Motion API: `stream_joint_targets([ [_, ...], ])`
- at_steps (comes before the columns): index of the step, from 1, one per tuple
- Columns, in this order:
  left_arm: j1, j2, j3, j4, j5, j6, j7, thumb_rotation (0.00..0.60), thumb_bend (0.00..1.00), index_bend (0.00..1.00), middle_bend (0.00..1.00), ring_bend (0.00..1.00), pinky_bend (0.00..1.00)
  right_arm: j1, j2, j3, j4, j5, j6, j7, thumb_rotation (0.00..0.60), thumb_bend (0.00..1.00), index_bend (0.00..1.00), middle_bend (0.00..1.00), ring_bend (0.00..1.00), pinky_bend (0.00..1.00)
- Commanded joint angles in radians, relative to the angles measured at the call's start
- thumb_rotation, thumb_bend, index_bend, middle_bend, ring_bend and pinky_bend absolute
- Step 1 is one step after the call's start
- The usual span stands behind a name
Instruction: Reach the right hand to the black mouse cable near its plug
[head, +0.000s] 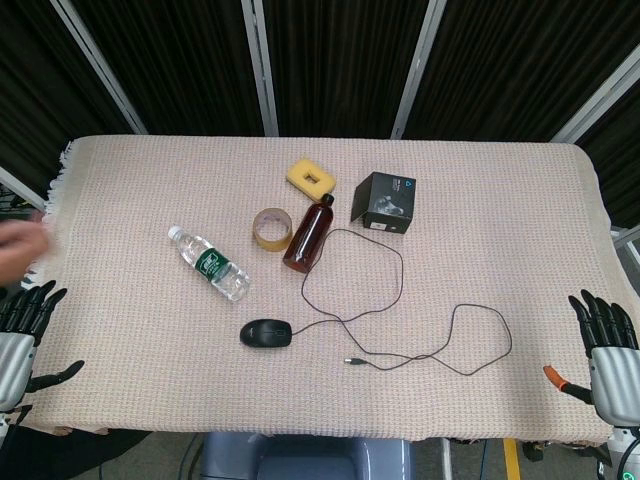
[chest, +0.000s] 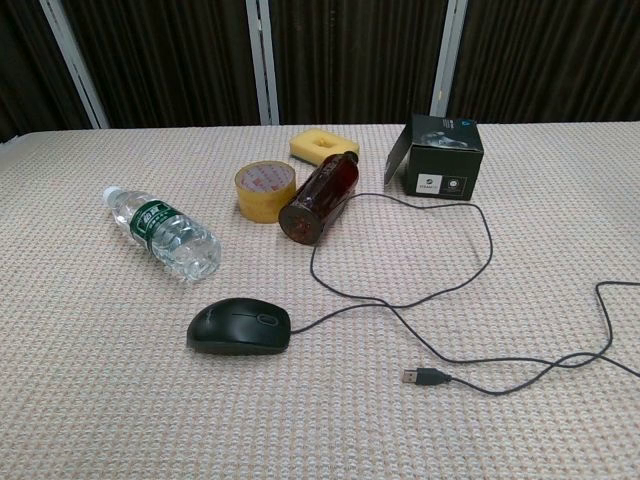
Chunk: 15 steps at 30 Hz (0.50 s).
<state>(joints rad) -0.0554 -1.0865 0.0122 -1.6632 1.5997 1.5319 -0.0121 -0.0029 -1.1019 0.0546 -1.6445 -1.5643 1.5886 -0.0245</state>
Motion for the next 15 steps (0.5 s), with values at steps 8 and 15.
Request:
stream_joint_targets([
  [8,0.002,0.001,0.000,0.001,0.002,0.005,-0.002,0.600,0.07,0.07,0.00,0.00,0.00,0.000,0.000,0.000,-0.002,-0.001,0.000,0.002,0.600,0.10,0.00,0.00,0.00,0.00],
  [15,0.004,0.002,0.000,0.003,-0.003,0.004,-0.009,0.600,0.07,0.07,0.00,0.00,0.00,0.007,-0.002,-0.001,-0.008,-0.002,-0.011,0.003,0.600,0.10,0.00,0.00,0.00,0.00],
])
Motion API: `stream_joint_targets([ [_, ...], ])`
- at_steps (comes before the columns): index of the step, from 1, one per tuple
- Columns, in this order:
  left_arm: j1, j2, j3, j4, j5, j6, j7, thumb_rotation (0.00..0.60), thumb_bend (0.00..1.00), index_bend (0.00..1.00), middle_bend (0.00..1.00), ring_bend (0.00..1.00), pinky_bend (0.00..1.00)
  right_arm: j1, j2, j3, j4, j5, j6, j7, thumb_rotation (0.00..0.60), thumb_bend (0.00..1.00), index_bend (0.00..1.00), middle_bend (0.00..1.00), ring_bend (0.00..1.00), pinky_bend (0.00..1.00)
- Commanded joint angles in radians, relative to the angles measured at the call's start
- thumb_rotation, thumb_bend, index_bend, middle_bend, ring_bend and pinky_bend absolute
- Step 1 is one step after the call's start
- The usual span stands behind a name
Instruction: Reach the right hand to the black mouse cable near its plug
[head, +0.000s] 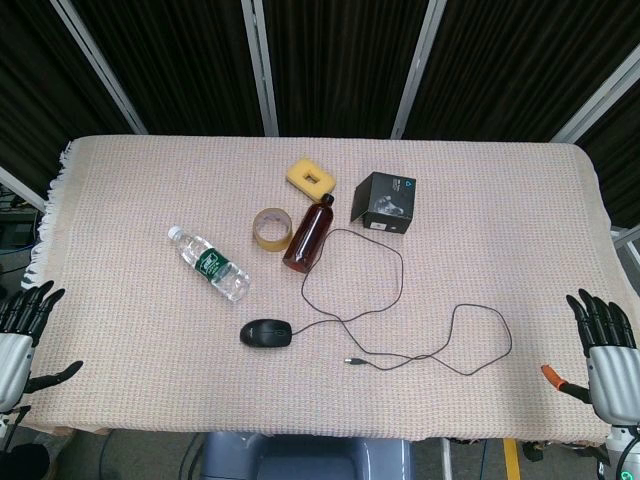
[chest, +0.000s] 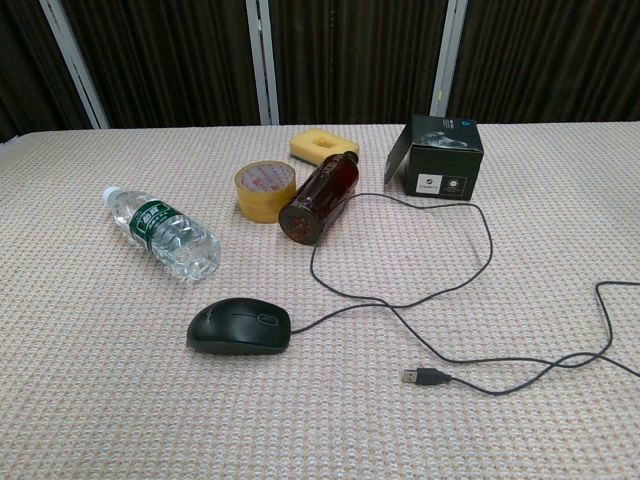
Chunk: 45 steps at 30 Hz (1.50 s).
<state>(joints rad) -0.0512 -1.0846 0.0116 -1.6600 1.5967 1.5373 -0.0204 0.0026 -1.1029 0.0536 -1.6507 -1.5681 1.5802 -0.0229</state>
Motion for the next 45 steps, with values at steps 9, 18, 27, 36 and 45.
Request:
stream_joint_targets([
  [9,-0.001,0.000,-0.001,-0.001,-0.005,-0.004,0.001,0.600,0.07,0.07,0.00,0.00,0.00,0.025,0.000,0.008,-0.014,-0.028,-0.009,0.064,0.600,0.10,0.07,0.17,0.12,0.08],
  [18,-0.002,-0.006,-0.003,-0.005,-0.009,-0.009,0.019,0.600,0.07,0.07,0.00,0.00,0.00,0.149,0.009,0.038,-0.109,-0.056,-0.154,0.085,0.600,0.10,0.24,0.91,0.84,0.65],
  [27,-0.008,-0.006,-0.004,-0.007,-0.019,-0.024,0.015,0.600,0.07,0.07,0.00,0.00,0.00,0.288,-0.079,0.062,-0.219,-0.018,-0.358,-0.145,0.600,0.12,0.46,1.00,1.00,0.77],
  [36,-0.006,-0.001,-0.002,-0.006,-0.016,-0.021,0.000,0.600,0.07,0.07,0.00,0.00,0.00,0.378,-0.254,0.063,-0.252,0.149,-0.501,-0.397,0.600,0.15,0.47,1.00,1.00,0.77],
  [45,-0.008,0.004,-0.001,-0.004,-0.014,-0.025,-0.016,0.600,0.07,0.07,0.00,0.00,0.00,0.421,-0.411,0.057,-0.246,0.289,-0.510,-0.566,0.600,0.20,0.51,1.00,1.00,0.77],
])
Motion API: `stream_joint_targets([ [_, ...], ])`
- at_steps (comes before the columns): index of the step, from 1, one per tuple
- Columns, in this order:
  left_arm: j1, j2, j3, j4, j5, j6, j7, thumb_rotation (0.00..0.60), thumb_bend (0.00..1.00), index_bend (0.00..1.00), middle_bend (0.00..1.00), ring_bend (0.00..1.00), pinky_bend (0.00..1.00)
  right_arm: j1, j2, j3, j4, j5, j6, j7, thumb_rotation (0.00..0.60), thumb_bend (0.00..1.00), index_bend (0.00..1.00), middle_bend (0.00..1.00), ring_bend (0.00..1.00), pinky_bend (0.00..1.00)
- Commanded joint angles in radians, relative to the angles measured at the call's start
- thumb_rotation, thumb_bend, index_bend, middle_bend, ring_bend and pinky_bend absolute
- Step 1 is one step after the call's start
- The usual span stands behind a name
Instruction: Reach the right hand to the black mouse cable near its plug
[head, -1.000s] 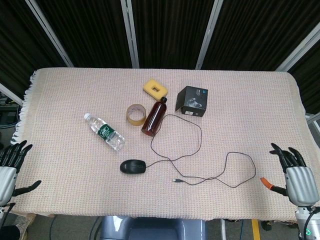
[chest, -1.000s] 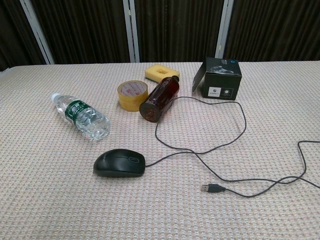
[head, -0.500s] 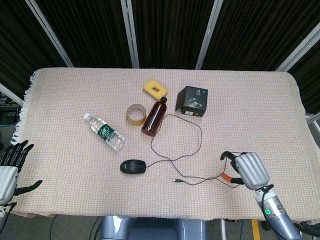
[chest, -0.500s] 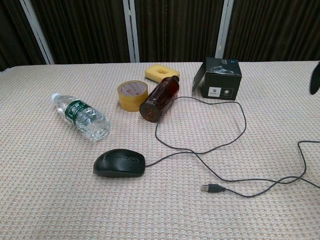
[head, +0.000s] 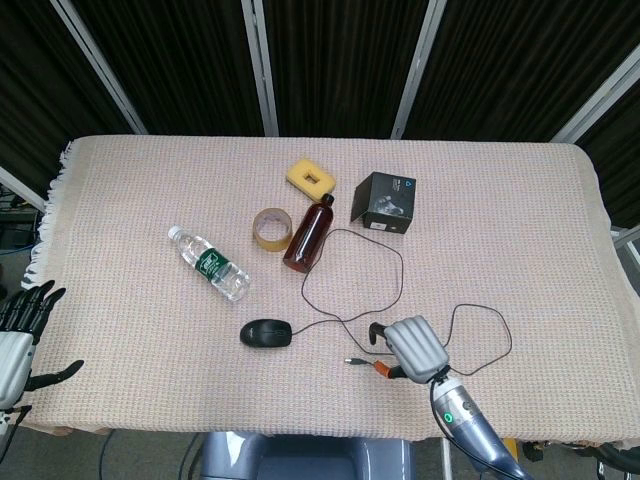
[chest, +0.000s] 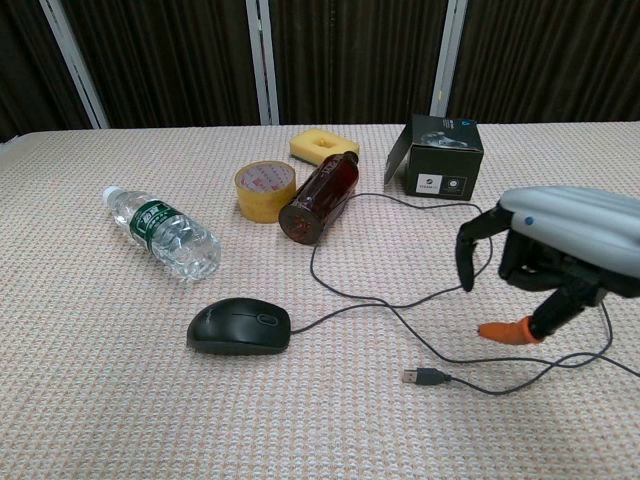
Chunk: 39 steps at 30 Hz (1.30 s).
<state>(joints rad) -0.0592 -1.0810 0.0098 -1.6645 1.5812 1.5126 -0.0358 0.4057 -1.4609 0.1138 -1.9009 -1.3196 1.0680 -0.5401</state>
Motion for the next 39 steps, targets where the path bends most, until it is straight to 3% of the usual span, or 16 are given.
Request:
stream_joint_targets([
  [1,0.000,0.000,0.001,0.000,0.002,0.000,-0.001,0.600,0.07,0.07,0.00,0.00,0.00,0.019,-0.065,-0.006,0.006,0.050,0.004,-0.059,0.600,0.20,0.51,1.00,1.00,0.77],
  [13,0.000,0.002,0.003,-0.001,0.006,0.001,-0.007,0.600,0.07,0.07,0.00,0.00,0.00,0.029,-0.206,-0.038,0.080,0.178,0.045,-0.164,0.600,0.28,0.49,1.00,1.00,0.77],
  [27,-0.002,0.003,0.004,-0.003,0.003,-0.004,-0.009,0.600,0.07,0.07,0.00,0.00,0.00,0.056,-0.266,-0.017,0.151,0.267,0.061,-0.179,0.600,0.29,0.49,1.00,1.00,0.77],
  [39,-0.003,0.003,0.003,-0.005,-0.001,-0.009,-0.010,0.600,0.07,0.07,0.00,0.00,0.00,0.059,-0.306,-0.041,0.201,0.298,0.070,-0.165,0.600,0.32,0.50,1.00,1.00,0.77],
])
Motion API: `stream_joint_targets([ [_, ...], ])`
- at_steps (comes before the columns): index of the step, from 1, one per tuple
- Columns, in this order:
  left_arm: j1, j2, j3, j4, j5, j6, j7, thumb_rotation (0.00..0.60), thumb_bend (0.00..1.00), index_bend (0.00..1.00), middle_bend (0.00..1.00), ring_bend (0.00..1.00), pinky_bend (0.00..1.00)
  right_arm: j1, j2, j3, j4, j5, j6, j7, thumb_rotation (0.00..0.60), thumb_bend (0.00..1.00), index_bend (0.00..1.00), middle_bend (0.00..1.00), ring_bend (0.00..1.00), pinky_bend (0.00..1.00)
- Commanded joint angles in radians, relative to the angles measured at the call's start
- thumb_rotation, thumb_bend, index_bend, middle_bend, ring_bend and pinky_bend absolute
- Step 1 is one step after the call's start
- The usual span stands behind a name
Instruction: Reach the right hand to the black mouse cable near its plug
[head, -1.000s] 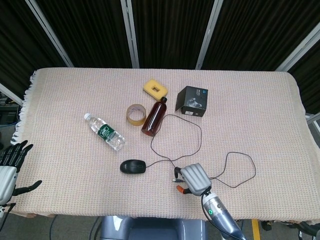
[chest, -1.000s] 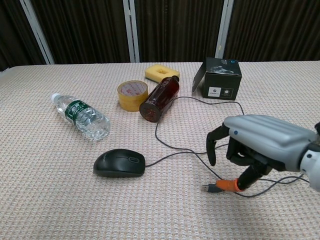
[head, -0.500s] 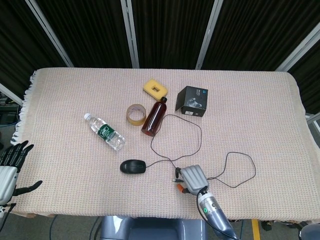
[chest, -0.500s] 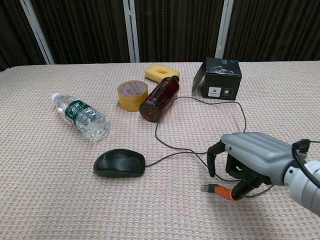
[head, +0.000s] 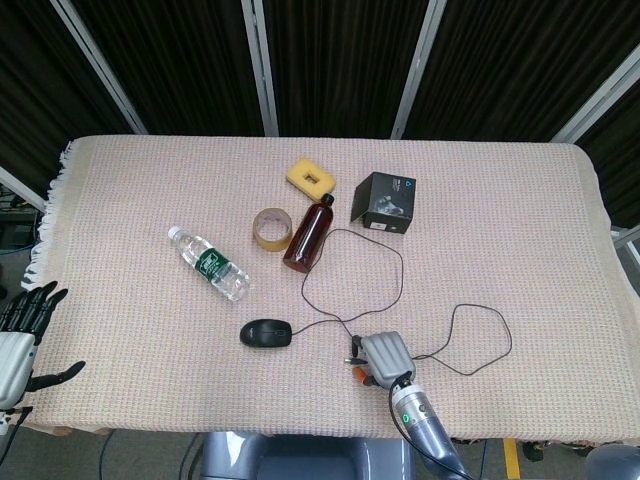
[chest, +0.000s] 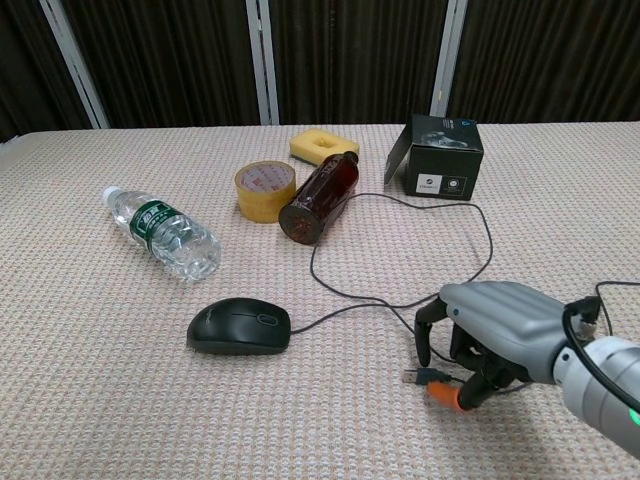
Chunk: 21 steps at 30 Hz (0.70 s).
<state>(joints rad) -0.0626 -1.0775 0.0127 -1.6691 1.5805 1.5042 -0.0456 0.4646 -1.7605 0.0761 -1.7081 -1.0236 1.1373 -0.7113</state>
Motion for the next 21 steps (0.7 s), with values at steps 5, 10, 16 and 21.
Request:
stream_joint_targets([
  [5,-0.002,0.000,-0.002,0.000,-0.006,-0.005,-0.004,0.600,0.07,0.07,0.00,0.00,0.00,0.002,-0.016,-0.011,0.022,0.004,0.000,0.020,0.600,0.36,0.51,1.00,1.00,0.77],
  [10,-0.001,0.000,-0.002,-0.001,-0.006,-0.003,-0.003,0.600,0.07,0.08,0.00,0.00,0.00,0.001,-0.028,-0.020,0.029,0.003,0.008,0.022,0.600,0.45,0.61,1.00,1.00,0.77],
  [16,-0.001,0.001,-0.003,0.000,-0.008,-0.002,-0.006,0.600,0.07,0.08,0.00,0.00,0.00,-0.003,-0.026,-0.026,0.020,-0.016,0.024,0.035,0.600,0.48,0.64,1.00,1.00,0.77],
  [21,-0.002,0.001,-0.003,0.000,-0.009,-0.004,-0.007,0.600,0.07,0.08,0.00,0.00,0.00,-0.004,0.006,-0.015,-0.022,-0.092,0.050,0.086,0.600,0.48,0.65,1.00,1.00,0.77],
])
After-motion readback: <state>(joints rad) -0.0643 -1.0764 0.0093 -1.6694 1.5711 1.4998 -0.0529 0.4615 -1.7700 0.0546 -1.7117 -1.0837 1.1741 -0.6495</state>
